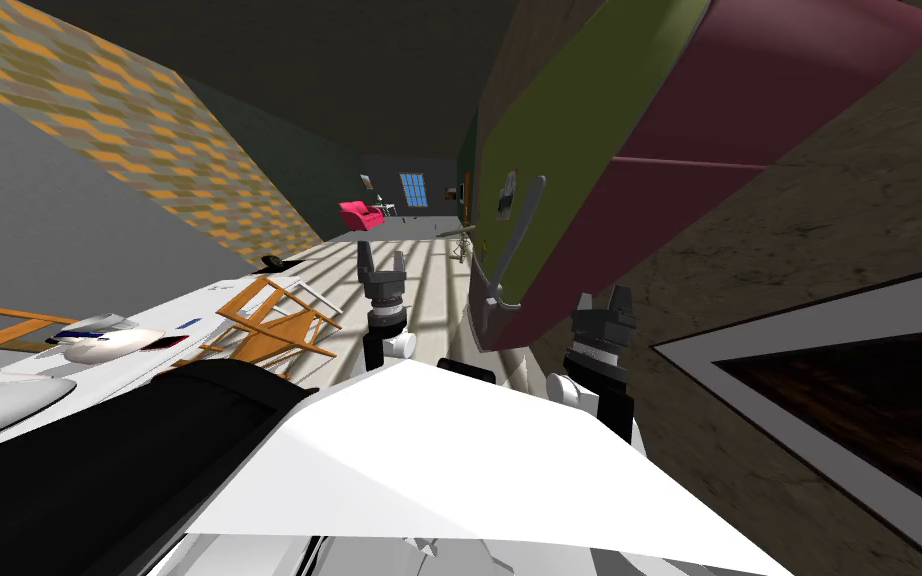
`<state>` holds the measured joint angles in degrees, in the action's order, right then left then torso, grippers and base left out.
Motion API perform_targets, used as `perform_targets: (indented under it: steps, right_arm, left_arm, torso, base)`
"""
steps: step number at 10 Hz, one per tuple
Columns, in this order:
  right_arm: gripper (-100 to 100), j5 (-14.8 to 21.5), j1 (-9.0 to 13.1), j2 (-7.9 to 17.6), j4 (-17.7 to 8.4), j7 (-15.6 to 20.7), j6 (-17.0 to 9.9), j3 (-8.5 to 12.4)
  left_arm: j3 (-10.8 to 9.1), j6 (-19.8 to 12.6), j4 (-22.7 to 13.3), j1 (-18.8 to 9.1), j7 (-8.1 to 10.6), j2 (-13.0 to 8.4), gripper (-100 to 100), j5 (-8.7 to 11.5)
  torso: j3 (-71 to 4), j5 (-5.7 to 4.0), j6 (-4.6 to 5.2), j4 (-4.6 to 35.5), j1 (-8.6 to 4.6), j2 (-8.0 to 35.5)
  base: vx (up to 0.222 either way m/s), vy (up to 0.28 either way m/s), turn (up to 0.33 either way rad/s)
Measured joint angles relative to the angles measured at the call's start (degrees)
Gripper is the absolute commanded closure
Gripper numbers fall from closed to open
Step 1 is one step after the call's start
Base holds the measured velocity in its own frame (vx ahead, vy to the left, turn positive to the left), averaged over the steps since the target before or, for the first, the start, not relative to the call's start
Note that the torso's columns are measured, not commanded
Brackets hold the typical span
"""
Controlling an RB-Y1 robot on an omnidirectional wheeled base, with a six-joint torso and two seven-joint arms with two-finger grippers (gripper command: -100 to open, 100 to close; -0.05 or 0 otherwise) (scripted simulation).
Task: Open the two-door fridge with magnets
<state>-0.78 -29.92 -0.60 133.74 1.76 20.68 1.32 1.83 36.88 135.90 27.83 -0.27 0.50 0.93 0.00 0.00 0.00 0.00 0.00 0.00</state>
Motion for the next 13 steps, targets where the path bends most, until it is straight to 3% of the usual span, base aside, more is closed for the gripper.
perform_targets:
  steps: [2,9,10,13]
  right_arm:
    - [0,0.00,0.00,0.00,0.00,0.00,0.00,0.00]
    - [0,0.00,0.00,0.00,0.02,0.00,0.01,0.00]
    - [-100,0.00,0.00,0.00,0.02,0.00,0.01,0.00]
    - [-100,2.36,-0.21,4.26,-0.99,0.91,-2.44,-0.53]
  left_arm:
    - [0.00,0.00,0.00,0.00,0.00,0.00,0,0.00]
    - [0.00,0.00,0.02,0.00,0.00,0.00,0,0.00]
    - [0.00,0.00,0.02,0.00,0.00,0.00,0,0.00]
    - [0.01,0.00,-0.01,0.01,0.00,0.01,0,0.00]
  torso:
    - [-12.00,0.00,0.00,6.00,0.00,5.97]
    - [-70.73,0.00,0.00,35.37,0.00,35.39]
    - [-79.19,0.00,0.00,39.60,0.00,39.62]
    - [-84.54,0.08,0.00,42.20,0.25,42.18]
  base:
    - [0.000,0.000,0.000]
    - [0.000,0.000,0.000]
    - [0.005,0.047,0.012]
    - [0.008,0.137,0.015]
